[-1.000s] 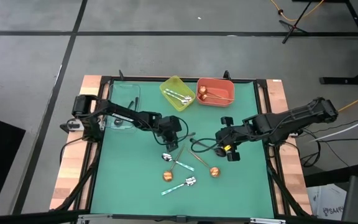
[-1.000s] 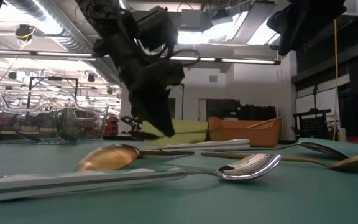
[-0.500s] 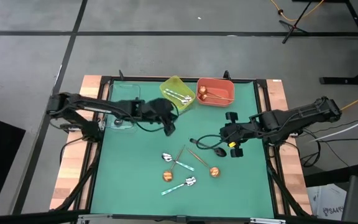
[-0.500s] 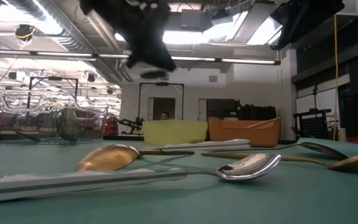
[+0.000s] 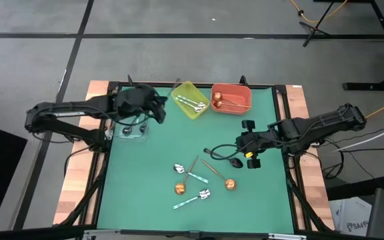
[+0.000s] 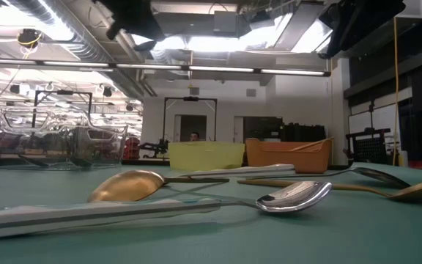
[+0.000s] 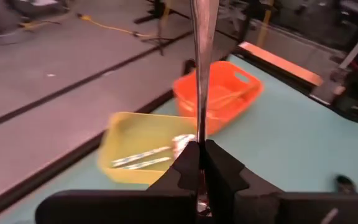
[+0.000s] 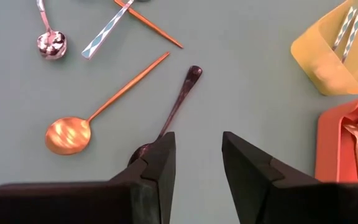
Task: Sort silverware by color (type)
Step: Put the black spoon into the transparent bin
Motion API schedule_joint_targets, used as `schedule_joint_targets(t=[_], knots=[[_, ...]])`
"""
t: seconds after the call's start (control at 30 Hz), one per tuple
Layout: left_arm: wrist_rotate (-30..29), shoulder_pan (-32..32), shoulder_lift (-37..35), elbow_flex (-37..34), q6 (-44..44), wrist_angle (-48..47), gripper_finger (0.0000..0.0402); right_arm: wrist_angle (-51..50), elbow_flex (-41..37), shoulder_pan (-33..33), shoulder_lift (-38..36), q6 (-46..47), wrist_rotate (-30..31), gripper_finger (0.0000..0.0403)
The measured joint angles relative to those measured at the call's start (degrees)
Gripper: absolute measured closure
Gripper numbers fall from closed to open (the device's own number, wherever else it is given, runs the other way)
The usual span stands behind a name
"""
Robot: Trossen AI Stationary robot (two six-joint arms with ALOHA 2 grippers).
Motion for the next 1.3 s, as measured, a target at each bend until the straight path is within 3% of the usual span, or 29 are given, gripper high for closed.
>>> schedule_joint_targets(t=[0.37,0.63,1.3], knots=[[-7.1,4.8,-8.3,0.0,-0.4,-14.2,0.0395,0.9,0.0,0.0,0.0,0.0,0.0,0.0281],[-10.0,7.8,-9.1,-0.4,-4.8,-26.0,0.0395,1.3,0.0,0.0,0.0,0.0,0.0,0.0281],[-8.0,10.5,-9.1,-24.5,-12.5,-20.6,0.0395,1.7,0.0,0.0,0.0,0.0,0.0,0.0281]])
